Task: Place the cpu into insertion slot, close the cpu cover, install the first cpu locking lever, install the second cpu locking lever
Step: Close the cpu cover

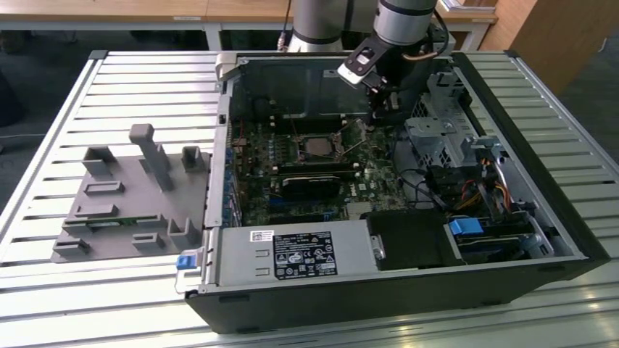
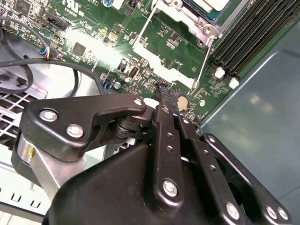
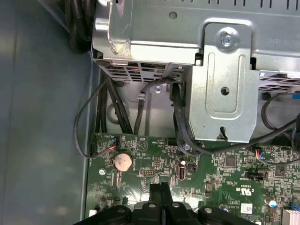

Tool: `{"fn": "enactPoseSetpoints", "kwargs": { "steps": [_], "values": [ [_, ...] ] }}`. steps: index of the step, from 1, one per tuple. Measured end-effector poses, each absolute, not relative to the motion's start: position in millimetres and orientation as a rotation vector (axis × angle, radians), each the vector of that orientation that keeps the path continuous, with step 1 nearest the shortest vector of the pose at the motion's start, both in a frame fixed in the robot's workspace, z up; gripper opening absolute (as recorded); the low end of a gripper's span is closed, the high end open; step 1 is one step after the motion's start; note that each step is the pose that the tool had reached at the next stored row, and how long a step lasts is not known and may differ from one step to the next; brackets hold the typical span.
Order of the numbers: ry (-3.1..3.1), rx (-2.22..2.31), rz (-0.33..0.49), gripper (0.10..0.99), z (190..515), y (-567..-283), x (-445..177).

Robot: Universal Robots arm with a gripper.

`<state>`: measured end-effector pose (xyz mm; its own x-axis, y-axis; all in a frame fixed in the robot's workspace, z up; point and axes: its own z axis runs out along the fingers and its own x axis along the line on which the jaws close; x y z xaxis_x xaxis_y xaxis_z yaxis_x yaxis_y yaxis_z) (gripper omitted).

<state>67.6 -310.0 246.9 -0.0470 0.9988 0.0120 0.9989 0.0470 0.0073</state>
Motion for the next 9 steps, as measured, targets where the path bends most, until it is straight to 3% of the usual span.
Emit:
{"fn": "enactPoseSetpoints", "kwargs": {
  "steps": [9],
  "values": [
    [-2.268, -2.164, -0.014, 0.106, 240.9, -309.9, 69.2]
  ]
}}
